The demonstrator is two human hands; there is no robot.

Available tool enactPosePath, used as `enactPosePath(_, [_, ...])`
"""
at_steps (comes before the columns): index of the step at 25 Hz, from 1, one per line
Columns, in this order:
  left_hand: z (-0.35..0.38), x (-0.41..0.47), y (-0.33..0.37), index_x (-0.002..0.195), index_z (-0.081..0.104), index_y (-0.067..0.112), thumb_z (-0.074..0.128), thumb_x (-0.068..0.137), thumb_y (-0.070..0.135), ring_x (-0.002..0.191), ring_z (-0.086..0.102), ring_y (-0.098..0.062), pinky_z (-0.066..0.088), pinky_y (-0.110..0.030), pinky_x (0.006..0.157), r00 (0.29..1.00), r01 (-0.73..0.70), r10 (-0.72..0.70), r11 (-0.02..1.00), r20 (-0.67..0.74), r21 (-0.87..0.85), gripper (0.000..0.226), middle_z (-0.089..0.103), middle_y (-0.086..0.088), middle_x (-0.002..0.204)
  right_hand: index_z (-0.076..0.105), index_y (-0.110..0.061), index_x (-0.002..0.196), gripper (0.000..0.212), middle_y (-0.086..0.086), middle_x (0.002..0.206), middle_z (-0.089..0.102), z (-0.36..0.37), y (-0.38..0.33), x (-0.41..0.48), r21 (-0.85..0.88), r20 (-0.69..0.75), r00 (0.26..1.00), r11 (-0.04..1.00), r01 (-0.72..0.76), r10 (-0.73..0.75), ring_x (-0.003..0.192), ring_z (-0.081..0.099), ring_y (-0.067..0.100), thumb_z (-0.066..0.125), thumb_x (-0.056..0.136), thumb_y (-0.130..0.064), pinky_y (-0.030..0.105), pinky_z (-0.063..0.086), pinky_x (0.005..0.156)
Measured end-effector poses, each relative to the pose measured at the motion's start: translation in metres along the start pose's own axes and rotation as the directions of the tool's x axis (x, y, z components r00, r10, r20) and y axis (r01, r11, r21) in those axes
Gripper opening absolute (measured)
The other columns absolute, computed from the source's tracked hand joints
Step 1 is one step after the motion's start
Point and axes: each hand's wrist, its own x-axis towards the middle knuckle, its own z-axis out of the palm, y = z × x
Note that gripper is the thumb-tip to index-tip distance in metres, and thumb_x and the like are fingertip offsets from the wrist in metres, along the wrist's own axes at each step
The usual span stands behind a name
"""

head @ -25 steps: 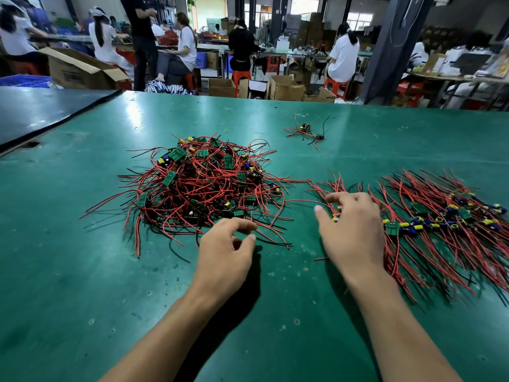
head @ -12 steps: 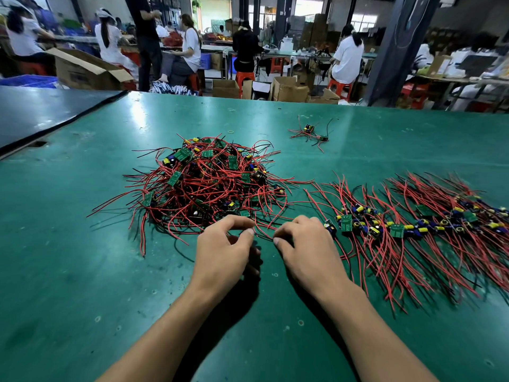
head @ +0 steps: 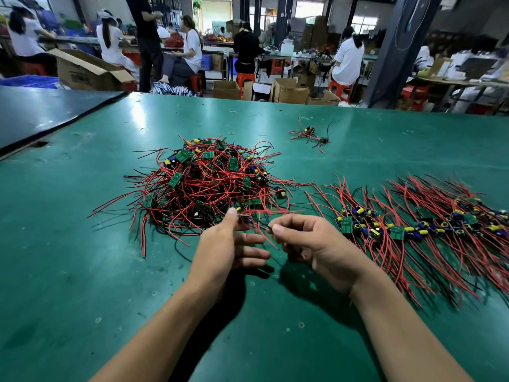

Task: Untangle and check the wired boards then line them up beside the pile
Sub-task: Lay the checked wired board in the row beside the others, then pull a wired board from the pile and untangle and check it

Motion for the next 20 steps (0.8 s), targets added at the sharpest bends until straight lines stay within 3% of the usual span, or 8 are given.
enactPosePath(3, [-0.003, 0.000, 0.002, 0.098, 0.062, 0.001, 0.053, 0.098, 0.034, 0.048, 0.065, -0.021, 0.055, -0.028, 0.045, 0.999, 0.012, -0.011, 0.999, 0.030, -0.046, 0.034, 0.072, -0.013, 0.070, 0.076, -0.016, 0.083, 0.006, -0.005, 0.071, 0.064, -0.005, -0.002, -0.006, -0.096, 0.192, 0.980, 0.995, -0.041, 0.059, 0.056, 0.048, 0.001, 0.079, 0.079, -0.018, 0.012, 0.034, 0.049])
enactPosePath(5, [-0.004, 0.000, 0.002, 0.094, 0.064, 0.005, 0.059, 0.094, 0.029, 0.049, 0.066, -0.018, 0.053, -0.024, 0.045, 0.999, 0.022, -0.019, 0.997, 0.049, -0.069, 0.025, 0.074, -0.012, 0.077, 0.074, -0.016, 0.082, 0.006, -0.006, 0.073, 0.067, -0.005, -0.002, -0.007, -0.129, 0.228, 0.967, 0.988, -0.085, 0.113, 0.053, 0.049, -0.002, 0.078, 0.081, -0.021, 0.010, 0.034, 0.047])
enactPosePath(9, [-0.006, 0.000, 0.002, 0.096, 0.063, 0.008, 0.060, 0.093, 0.037, 0.053, 0.067, -0.021, 0.055, -0.026, 0.047, 0.994, 0.022, -0.012, 0.996, 0.109, -0.089, 0.029, 0.074, -0.012, 0.084, 0.071, -0.019, 0.078, 0.028, -0.004, 0.068, 0.062, -0.007, 0.003, 0.000, -0.175, -0.024, 0.992, 0.977, -0.124, 0.122, 0.047, 0.046, 0.002, 0.077, 0.078, -0.047, 0.013, 0.034, 0.043])
enactPosePath(11, [-0.005, -0.003, -0.001, 0.090, 0.068, 0.009, 0.064, 0.088, 0.040, 0.054, 0.066, -0.023, 0.054, -0.027, 0.047, 0.990, -0.033, 0.030, 0.999, 0.140, 0.018, 0.031, 0.073, -0.011, 0.085, 0.073, -0.018, 0.085, 0.030, -0.002, 0.071, 0.066, -0.007, 0.006, 0.005, -0.196, -0.140, 0.986, 0.973, -0.121, 0.095, 0.047, 0.046, 0.005, 0.071, 0.083, -0.049, 0.016, 0.037, 0.045])
enactPosePath(14, [0.000, -0.010, -0.006, 0.085, 0.068, 0.006, 0.070, 0.080, 0.042, 0.050, 0.062, -0.021, 0.050, -0.026, 0.045, 0.968, -0.124, 0.086, 0.981, 0.235, 0.149, 0.037, 0.070, -0.009, 0.074, 0.075, -0.020, 0.090, 0.028, -0.001, 0.073, 0.068, -0.005, 0.009, 0.007, -0.262, -0.162, 0.983, 0.957, -0.127, 0.086, 0.047, 0.047, 0.005, 0.064, 0.094, -0.046, 0.014, 0.037, 0.044])
enactPosePath(16, [-0.001, -0.013, -0.009, 0.075, 0.065, 0.011, 0.071, 0.082, 0.044, 0.044, 0.052, -0.012, 0.042, -0.023, 0.044, 0.941, -0.288, 0.202, 0.900, 0.273, 0.326, 0.034, 0.060, 0.000, 0.058, 0.076, -0.020, 0.093, 0.026, -0.005, 0.073, 0.068, -0.005, 0.010, 0.007, -0.291, -0.152, 0.985, 0.949, -0.121, 0.079, 0.051, 0.051, 0.003, 0.064, 0.094, -0.043, 0.014, 0.040, 0.049])
enactPosePath(18, [-0.002, -0.015, -0.012, 0.063, 0.058, 0.018, 0.071, 0.086, 0.041, 0.047, 0.040, -0.006, 0.033, -0.022, 0.047, 0.865, -0.502, 0.397, 0.696, 0.307, 0.514, 0.035, 0.045, 0.009, 0.052, 0.078, -0.021, 0.098, 0.022, -0.007, 0.081, 0.072, -0.008, 0.011, 0.007, -0.345, -0.156, 0.986, 0.932, -0.115, 0.064, 0.067, 0.060, 0.004, 0.068, 0.093, -0.040, 0.021, 0.044, 0.067])
enactPosePath(20, [0.001, -0.019, -0.011, 0.055, 0.048, 0.027, 0.071, 0.085, 0.039, 0.052, 0.033, -0.003, 0.028, -0.021, 0.050, 0.758, -0.636, 0.566, 0.531, 0.324, 0.560, 0.040, 0.036, 0.010, 0.054, 0.079, -0.024, 0.096, 0.023, 0.009, 0.083, 0.064, -0.008, 0.010, 0.006, -0.335, -0.120, 0.989, 0.934, -0.127, 0.091, 0.076, 0.050, 0.021, 0.072, 0.089, -0.044, 0.034, 0.032, 0.071])
